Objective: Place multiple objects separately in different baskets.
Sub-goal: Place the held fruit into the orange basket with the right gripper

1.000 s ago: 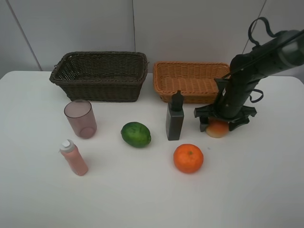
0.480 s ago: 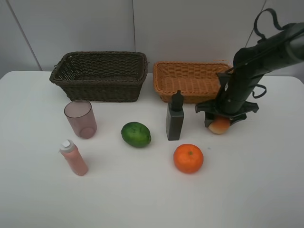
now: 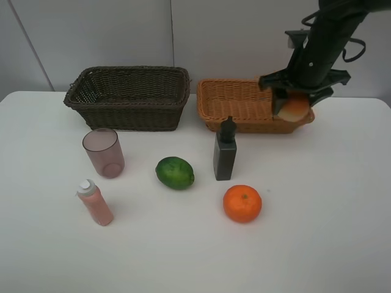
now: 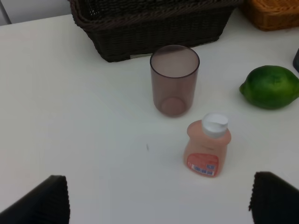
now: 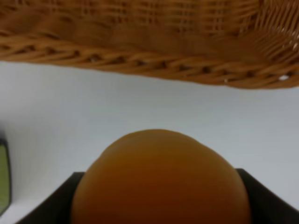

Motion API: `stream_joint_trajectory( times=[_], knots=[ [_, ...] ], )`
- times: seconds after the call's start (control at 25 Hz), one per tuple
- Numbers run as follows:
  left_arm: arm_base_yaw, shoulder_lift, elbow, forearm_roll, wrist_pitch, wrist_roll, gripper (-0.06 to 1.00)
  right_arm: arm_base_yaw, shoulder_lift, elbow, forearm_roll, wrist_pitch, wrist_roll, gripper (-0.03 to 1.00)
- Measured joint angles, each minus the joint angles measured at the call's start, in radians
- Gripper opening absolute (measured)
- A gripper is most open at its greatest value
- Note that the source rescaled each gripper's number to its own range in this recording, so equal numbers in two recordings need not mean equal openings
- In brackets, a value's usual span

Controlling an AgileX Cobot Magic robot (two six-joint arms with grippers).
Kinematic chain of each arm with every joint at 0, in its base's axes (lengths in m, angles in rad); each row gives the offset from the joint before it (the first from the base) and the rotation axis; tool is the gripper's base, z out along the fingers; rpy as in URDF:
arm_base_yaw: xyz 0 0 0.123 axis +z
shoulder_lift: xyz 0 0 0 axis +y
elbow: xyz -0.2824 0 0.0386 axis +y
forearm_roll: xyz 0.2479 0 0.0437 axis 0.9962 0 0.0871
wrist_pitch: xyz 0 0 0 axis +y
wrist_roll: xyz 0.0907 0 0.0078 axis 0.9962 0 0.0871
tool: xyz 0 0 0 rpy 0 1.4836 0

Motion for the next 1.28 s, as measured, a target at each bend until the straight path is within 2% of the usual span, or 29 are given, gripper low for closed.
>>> stream_joint_trajectory(
  times=[0.32,0.56,0.72,0.76,0.84,0.92,1.0,1.08,1.28],
  knots=[
    [0.0,0.0,0.0,0.0,0.0,0.0,1.0,-0.016,0.184,-0.271,0.0,0.027,-0.017,0.4],
    [0.0,0.0,0.0,0.0,0.0,0.0,1.0,-0.016,0.367,-0.421,0.0,-0.051,-0.018,0.4],
    [0.0,0.0,0.0,0.0,0.0,0.0,1.0,-0.016,0.428,-0.423,0.0,-0.104,-0.018,0.4],
    [0.0,0.0,0.0,0.0,0.0,0.0,1.0,-0.016,0.436,-0.423,0.0,-0.112,-0.018,0.42],
    [0.0,0.0,0.0,0.0,0.0,0.0,1.0,-0.016,0.438,-0.423,0.0,-0.122,-0.018,0.55],
    [0.0,0.0,0.0,0.0,0.0,0.0,1.0,-0.016,0.438,-0.423,0.0,-0.128,-0.018,0.77],
    [0.0,0.0,0.0,0.0,0.0,0.0,1.0,-0.016,0.438,-0.423,0.0,-0.13,-0.018,0.91],
    [0.0,0.0,0.0,0.0,0.0,0.0,1.0,-0.016,0.438,-0.423,0.0,-0.123,-0.018,0.97],
    [0.0,0.0,0.0,0.0,0.0,0.0,1.0,-0.006,0.403,-0.423,0.009,-0.042,-0.001,1.0]
  ],
)
